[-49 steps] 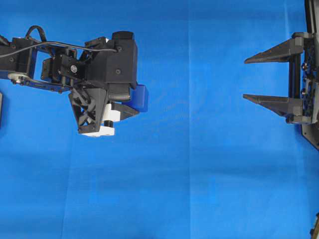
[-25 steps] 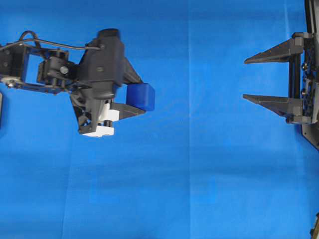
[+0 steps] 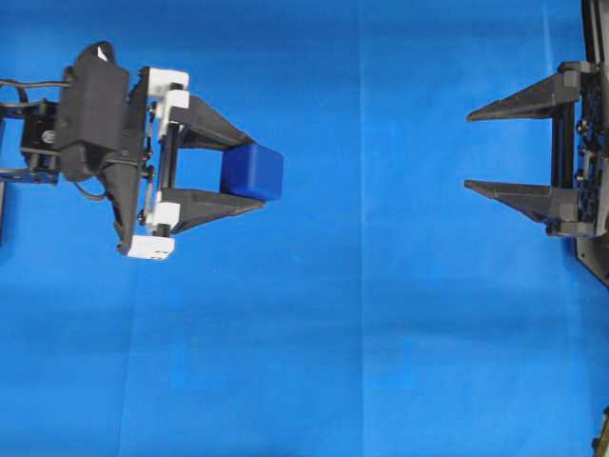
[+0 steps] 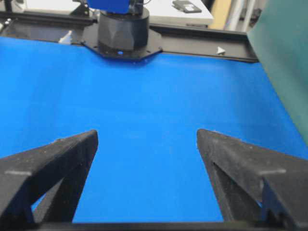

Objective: Handover the blue block to the right arm after grasping it with the left arm, then place it in the designated position.
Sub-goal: 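Lift the cube and rotate the left gripper to hold it upright, then move the open right gripper toward the cube held by the left gripper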

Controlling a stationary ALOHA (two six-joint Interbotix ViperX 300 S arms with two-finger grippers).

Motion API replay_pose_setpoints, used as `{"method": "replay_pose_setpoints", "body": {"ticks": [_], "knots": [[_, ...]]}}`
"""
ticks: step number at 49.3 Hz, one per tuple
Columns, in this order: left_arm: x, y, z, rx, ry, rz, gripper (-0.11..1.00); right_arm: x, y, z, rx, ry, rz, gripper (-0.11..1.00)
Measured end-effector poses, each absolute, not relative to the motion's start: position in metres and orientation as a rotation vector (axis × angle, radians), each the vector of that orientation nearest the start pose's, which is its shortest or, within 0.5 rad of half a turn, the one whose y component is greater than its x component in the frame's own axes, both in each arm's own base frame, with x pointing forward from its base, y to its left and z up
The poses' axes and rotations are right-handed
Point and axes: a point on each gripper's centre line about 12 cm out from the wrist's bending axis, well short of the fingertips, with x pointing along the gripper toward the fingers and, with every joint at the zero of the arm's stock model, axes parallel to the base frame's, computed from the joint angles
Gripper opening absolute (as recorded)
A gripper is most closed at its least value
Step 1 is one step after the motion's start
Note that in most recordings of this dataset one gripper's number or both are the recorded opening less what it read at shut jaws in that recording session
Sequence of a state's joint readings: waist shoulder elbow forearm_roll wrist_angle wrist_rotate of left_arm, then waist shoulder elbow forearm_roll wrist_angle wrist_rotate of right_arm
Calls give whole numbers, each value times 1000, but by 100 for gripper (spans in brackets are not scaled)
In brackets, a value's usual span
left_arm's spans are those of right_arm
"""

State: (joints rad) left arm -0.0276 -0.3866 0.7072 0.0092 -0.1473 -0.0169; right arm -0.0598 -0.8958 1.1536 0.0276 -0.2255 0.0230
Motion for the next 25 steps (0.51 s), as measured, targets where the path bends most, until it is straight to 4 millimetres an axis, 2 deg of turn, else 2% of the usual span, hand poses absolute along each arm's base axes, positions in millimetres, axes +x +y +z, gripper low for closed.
{"method": "replay_pose_setpoints", "body": {"ticks": [17,25], "knots": [[339,-10,319,-6,134,-29,49,211,-13,283,49,26,-66,97],[338,-10,320,-7,131,-30,49,213,-12,290,-19,11,-56,97]]}}
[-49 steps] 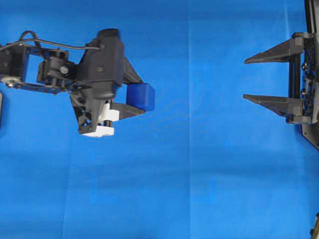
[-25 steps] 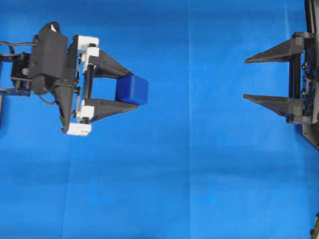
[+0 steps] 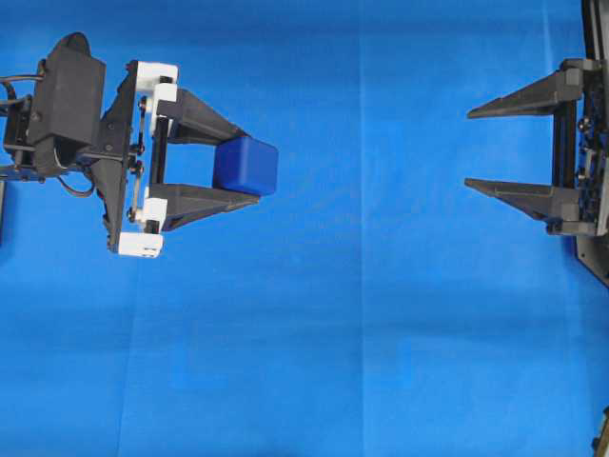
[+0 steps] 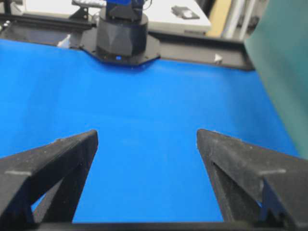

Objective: Handover the blue block to the right arm after grasping it with the left arm, then place it in the designated position.
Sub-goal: 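Move the open right gripper toward the cube held by the left gripper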

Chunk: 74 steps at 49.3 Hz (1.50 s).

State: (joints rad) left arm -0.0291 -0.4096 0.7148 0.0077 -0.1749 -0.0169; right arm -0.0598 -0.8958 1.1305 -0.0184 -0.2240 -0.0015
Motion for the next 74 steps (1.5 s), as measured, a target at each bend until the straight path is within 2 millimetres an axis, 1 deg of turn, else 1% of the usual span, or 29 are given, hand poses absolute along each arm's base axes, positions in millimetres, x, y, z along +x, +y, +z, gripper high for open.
{"method": "replay_pose_setpoints", "body": {"ticks": [7,24,34,44,52,60,74], "knots": [[338,-10,320,-6,132,-29,49,213,-10,294,-148,4,-38,97],[338,-10,321,-8,129,-30,49,215,-5,309,-524,-26,-4,95],[338,-10,321,-7,131,-30,49,215,-3,309,-771,-32,14,95],[338,-9,321,-8,129,-28,49,215,-1,308,-958,-34,28,95],[338,-10,321,-7,131,-30,49,215,0,307,-1068,-38,41,95],[338,-9,321,-8,129,-28,49,215,4,306,-1130,-43,62,95],[337,-9,320,-8,131,-28,49,215,4,305,-1143,-42,65,95]]}}
